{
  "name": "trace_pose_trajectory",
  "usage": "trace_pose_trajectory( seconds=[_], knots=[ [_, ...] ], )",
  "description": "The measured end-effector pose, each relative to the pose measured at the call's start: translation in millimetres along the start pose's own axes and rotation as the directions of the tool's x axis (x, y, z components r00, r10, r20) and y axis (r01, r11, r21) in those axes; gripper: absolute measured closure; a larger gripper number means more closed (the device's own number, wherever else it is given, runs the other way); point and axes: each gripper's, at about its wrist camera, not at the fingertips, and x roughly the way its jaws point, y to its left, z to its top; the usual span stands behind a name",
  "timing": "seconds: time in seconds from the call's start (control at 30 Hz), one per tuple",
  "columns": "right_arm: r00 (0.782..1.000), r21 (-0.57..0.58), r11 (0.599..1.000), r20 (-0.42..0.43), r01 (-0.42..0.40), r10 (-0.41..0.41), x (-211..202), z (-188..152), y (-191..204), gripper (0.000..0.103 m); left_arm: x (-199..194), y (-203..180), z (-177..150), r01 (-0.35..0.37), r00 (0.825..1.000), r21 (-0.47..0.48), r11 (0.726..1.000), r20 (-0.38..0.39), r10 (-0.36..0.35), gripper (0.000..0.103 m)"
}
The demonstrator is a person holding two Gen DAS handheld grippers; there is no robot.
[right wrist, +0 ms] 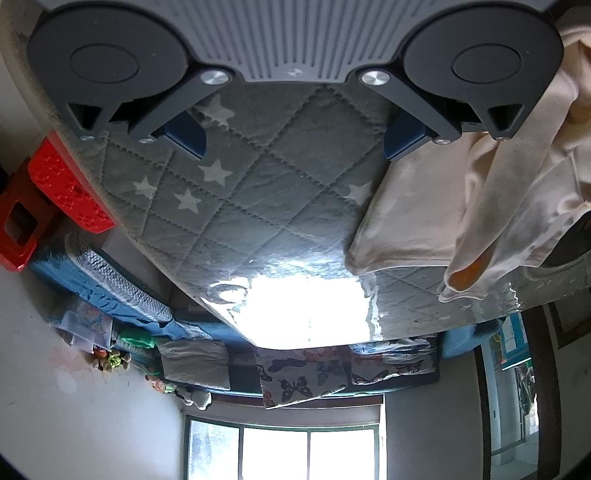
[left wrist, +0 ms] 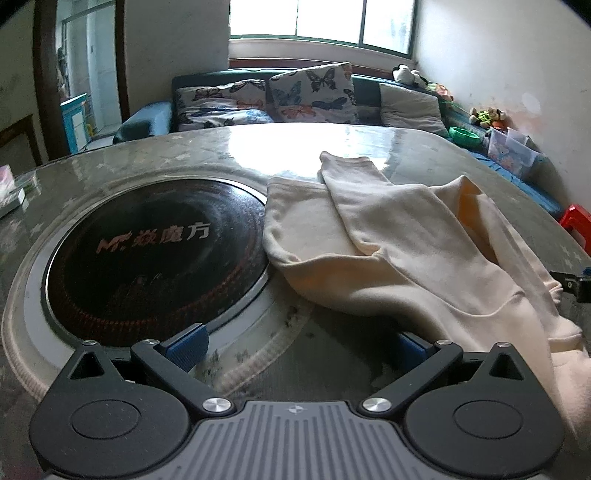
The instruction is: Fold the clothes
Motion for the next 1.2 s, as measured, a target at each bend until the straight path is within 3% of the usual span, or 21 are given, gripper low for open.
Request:
trace_pose_trajectory(
  seconds=[0.4,0.7,1.2],
  knots=[
    [0.999,-0.015,1.000,0.026,-0.022,0.022,-38.5,-8.1,10.0,0.000,-28.1,-2.6,-7.9,-0.019,1.000,-0.033,0.999,0.009,0.019,0.000],
    [0.995,-0.053,0.996,0.066,-0.065,0.068,-69.8,-18.7,26.8,0.000,-46.2,-8.6,-14.6,-0.026,1.000,-0.020,0.999,0.007,0.026,0.000],
    [0.994,-0.056,0.995,0.059,-0.088,0.092,-96.7,-43.0,42.9,0.000,-66.0,-21.5,-27.6,-0.017,1.000,0.010,1.000,0.013,0.017,0.000]
  ],
)
